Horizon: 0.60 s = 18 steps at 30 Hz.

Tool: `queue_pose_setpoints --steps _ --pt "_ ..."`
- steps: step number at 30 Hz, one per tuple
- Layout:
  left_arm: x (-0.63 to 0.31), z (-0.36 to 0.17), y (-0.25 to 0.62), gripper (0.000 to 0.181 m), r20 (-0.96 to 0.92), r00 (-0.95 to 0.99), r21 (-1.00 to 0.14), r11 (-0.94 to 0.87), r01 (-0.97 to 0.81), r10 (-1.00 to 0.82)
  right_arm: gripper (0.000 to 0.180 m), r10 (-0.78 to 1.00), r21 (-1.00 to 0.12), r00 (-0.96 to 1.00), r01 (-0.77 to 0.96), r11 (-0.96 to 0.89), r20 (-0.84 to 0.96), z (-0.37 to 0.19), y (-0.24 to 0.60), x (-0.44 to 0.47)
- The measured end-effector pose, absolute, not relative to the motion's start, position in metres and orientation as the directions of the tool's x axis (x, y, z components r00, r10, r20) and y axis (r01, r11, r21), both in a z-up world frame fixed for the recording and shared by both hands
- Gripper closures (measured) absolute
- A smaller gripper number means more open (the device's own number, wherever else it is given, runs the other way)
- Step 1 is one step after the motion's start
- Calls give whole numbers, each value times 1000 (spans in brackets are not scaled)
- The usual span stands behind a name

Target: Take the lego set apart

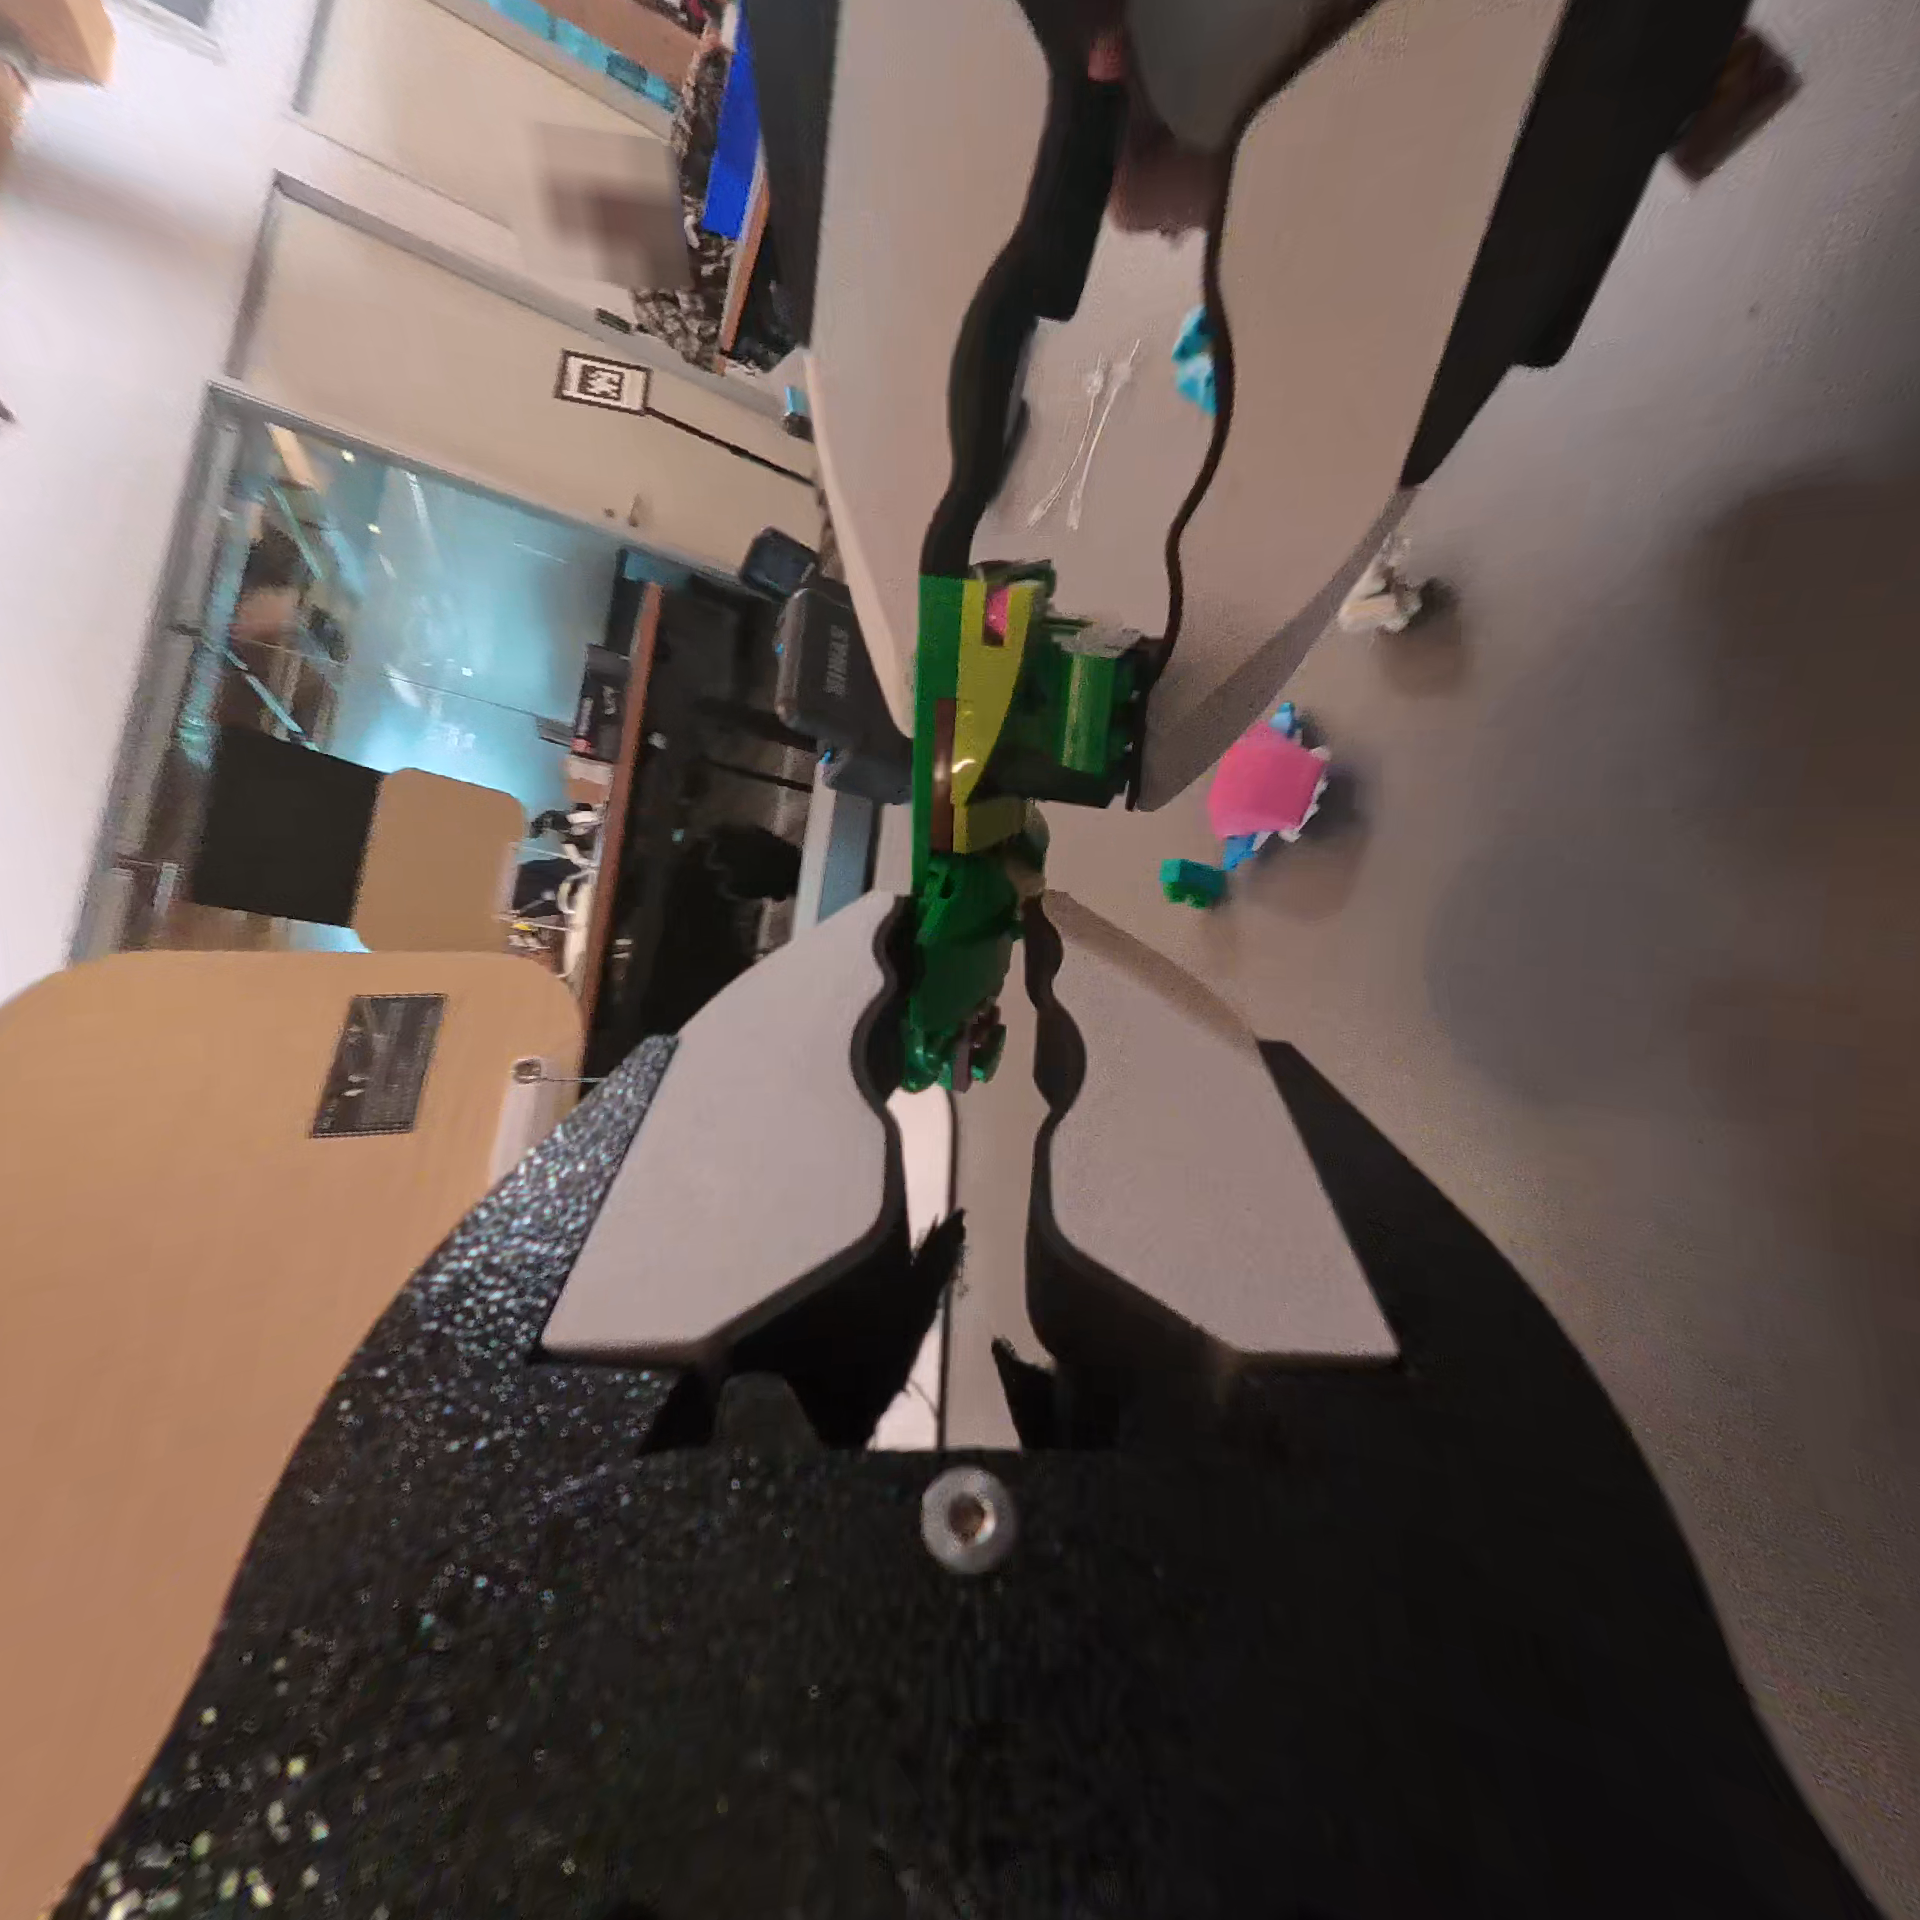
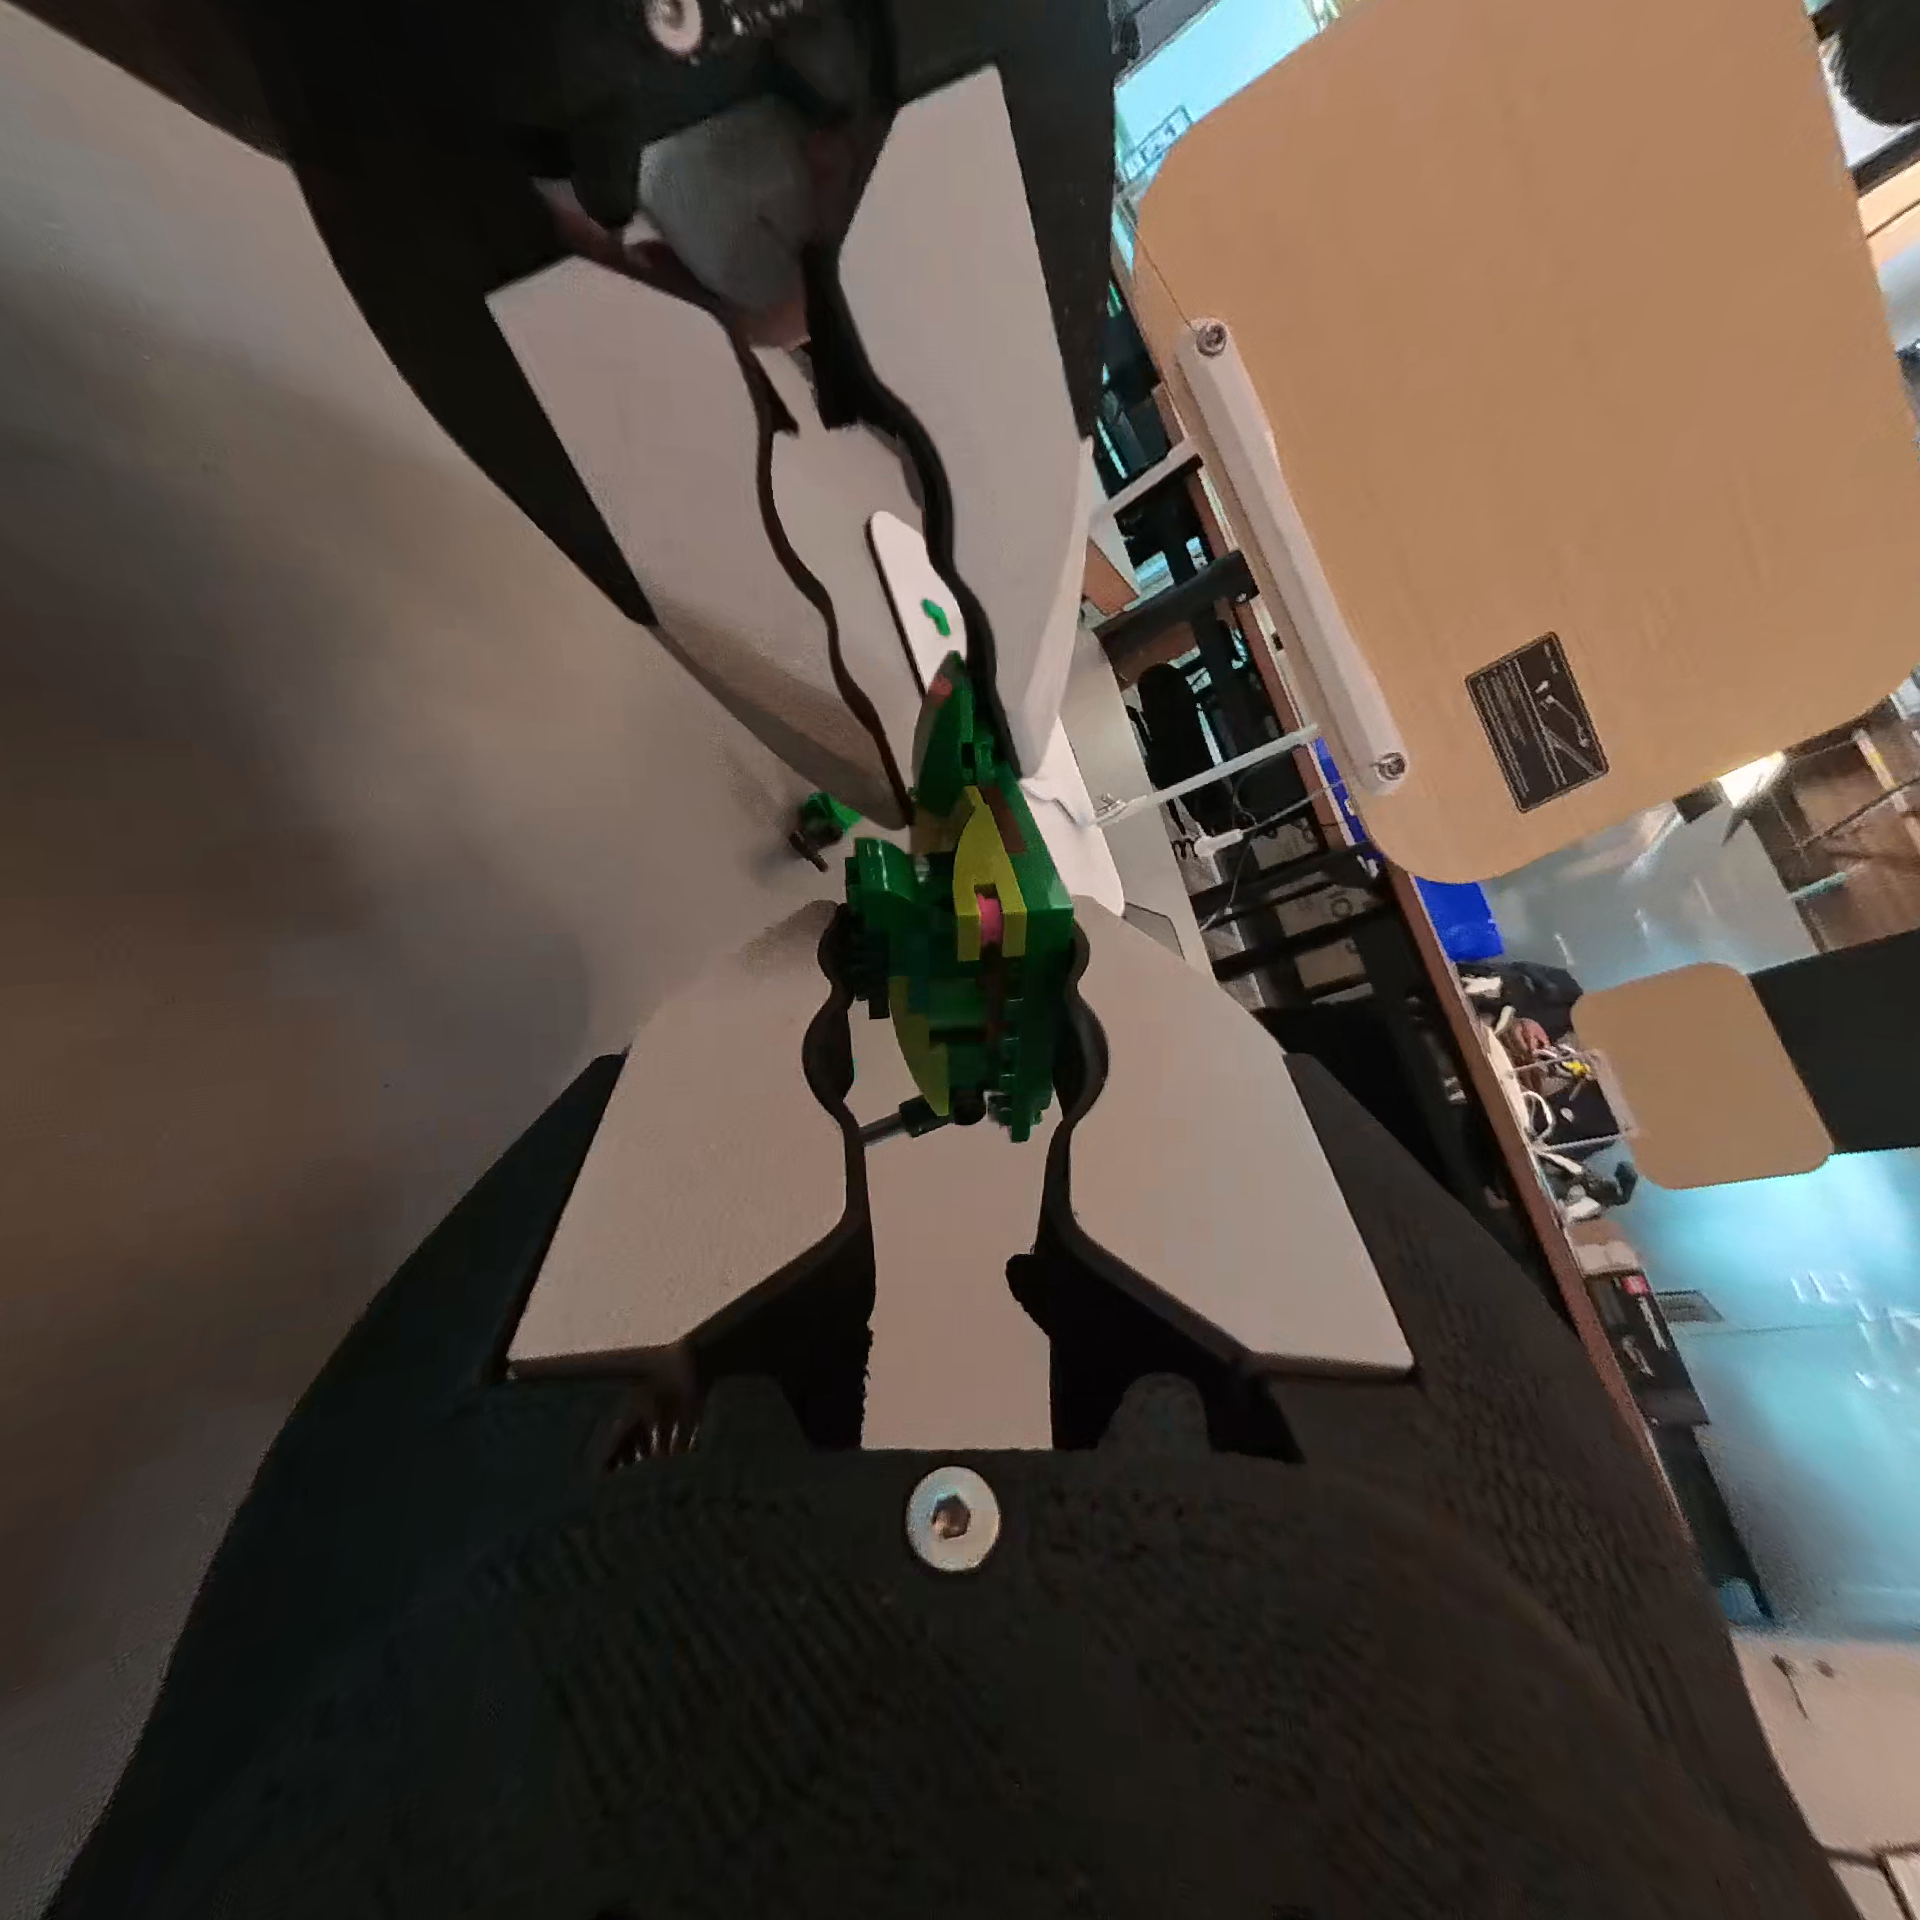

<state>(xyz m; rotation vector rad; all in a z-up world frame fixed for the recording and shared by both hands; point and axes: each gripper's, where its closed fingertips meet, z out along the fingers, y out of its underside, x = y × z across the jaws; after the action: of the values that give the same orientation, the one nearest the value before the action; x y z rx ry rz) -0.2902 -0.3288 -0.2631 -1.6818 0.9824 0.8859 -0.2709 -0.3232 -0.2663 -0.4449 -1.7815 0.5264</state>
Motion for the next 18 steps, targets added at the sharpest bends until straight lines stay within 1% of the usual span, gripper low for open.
queue_pose_setpoints --steps 1,3,6,10,11,13,14,16,18 --pt "-291 -263 -328 161 -891 408 -364 -224 -904 -199 145 554 -564 -255 40 825 793 -267 -321 -272" --pt "-294 -258 -326 161 -887 435 -394 -238 -888 -155 145 596 -600 -231 64 798 769 -266 -317 -275" --pt "-298 -249 -324 161 -906 414 -381 -253 -889 -91 145 702 -701 -201 86 708 684 -263 -314 -279" --pt "-298 -248 -324 161 -919 387 -359 -244 -901 -75 145 802 -810 -232 84 580 550 -263 -315 -280" --pt "-298 -246 -324 161 -922 381 -357 -235 -904 -64 146 832 -845 -246 81 528 497 -262 -316 -280" --pt "-297 -236 -326 166 -932 363 -355 -202 -913 -2 147 920 -959 -303 63 277 246 -251 -319 -278" --pt "-295 -236 -326 167 -920 391 -379 -200 -903 -19 147 930 -979 -332 67 192 160 -249 -319 -277" --pt "-293 -241 -327 166 -897 438 -419 -194 -887 -65 147 929 -978 -339 89 189 149 -253 -317 -278" --pt "-296 -254 -329 165 -878 456 -421 -222 -880 -142 147 934 -976 -330 118 182 135 -259 -315 -280"
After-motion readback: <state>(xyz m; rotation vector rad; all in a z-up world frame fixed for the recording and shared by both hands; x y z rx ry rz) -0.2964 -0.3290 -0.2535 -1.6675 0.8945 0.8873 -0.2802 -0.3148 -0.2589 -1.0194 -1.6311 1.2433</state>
